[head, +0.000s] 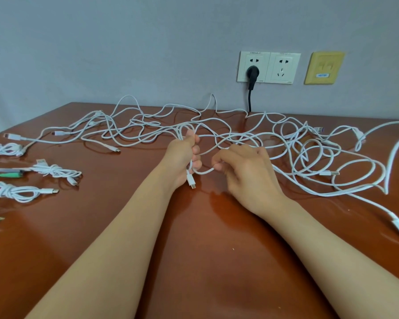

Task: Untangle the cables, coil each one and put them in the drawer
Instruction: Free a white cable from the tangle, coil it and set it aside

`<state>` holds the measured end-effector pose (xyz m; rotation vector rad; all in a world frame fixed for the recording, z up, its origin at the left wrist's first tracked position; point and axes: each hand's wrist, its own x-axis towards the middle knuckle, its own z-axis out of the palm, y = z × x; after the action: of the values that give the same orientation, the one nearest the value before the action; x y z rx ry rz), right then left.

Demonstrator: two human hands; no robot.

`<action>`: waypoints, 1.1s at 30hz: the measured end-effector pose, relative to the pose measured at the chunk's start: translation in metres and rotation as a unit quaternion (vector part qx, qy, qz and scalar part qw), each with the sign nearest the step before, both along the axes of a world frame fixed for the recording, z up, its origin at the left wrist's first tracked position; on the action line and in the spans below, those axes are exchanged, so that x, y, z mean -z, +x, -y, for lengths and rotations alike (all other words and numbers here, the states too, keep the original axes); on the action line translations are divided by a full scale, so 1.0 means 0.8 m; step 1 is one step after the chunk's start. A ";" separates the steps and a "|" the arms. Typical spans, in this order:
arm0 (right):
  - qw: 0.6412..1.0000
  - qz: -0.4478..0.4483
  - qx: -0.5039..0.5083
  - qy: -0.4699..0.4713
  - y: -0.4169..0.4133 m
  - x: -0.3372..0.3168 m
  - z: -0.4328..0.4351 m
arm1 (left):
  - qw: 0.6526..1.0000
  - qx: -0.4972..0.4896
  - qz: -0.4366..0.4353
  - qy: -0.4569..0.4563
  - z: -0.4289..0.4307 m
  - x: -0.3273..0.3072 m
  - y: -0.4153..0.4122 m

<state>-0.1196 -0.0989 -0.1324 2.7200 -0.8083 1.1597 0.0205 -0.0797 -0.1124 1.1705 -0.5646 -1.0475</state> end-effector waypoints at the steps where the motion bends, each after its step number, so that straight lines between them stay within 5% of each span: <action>1: 1.000 0.005 -0.006 -0.003 0.000 -0.001 0.000 | 1.000 0.008 0.019 0.004 0.000 0.000 -0.002; 10: 0.989 0.089 -0.026 0.112 -0.003 -0.006 0.000 | 0.963 0.108 0.232 0.083 -0.007 -0.003 -0.024; 15: 0.980 0.118 -0.010 0.162 -0.004 -0.007 0.001 | 0.951 0.114 0.272 0.096 -0.011 -0.005 -0.021; 19: 0.976 0.107 -0.002 0.192 -0.005 -0.008 0.003 | 0.913 0.174 0.357 0.095 -0.019 -0.011 -0.025; 26: 0.966 0.109 -0.047 0.230 -0.008 -0.003 0.015 | 0.918 0.263 0.286 0.074 -0.021 -0.009 -0.023; 33: 0.964 0.073 -0.100 0.233 -0.016 -0.011 0.008 | 0.892 0.322 0.309 0.066 -0.027 -0.011 -0.008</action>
<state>-0.1323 -0.1055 -0.1238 3.1904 -0.9469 1.3736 0.0137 -0.0584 -0.1033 1.4873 -1.4805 -1.2686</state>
